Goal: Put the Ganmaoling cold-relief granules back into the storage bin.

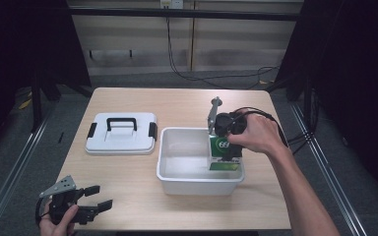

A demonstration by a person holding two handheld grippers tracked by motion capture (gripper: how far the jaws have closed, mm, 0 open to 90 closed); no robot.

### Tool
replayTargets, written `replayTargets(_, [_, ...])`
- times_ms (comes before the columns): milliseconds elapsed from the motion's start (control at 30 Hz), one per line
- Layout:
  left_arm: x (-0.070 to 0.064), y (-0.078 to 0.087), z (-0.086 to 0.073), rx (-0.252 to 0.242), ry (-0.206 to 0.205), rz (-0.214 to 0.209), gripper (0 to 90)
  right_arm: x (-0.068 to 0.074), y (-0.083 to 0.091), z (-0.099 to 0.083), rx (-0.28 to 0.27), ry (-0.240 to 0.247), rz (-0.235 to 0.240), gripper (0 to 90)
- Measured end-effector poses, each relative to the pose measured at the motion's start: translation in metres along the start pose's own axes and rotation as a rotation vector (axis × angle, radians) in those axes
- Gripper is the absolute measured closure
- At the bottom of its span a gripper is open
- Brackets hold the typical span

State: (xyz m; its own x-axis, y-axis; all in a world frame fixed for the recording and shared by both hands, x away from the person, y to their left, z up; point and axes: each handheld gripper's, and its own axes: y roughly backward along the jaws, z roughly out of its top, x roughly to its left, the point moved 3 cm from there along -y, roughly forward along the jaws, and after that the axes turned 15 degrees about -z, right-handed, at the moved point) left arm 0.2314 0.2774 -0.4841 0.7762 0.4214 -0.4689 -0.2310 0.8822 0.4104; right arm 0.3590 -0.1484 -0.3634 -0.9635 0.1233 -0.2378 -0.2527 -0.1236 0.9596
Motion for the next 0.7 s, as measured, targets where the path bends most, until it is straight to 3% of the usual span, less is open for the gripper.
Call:
replayTargets(300, [0.000,0.000,0.000,0.000,-0.003,-0.002,17.0,0.001,-0.012,0.003,0.029,0.004,0.006,15.0])
replayTargets(700, [0.000,0.000,0.000,0.001,-0.004,-0.001,17.0,0.001,-0.028,-0.001,0.025,-0.005,0.015,14.9])
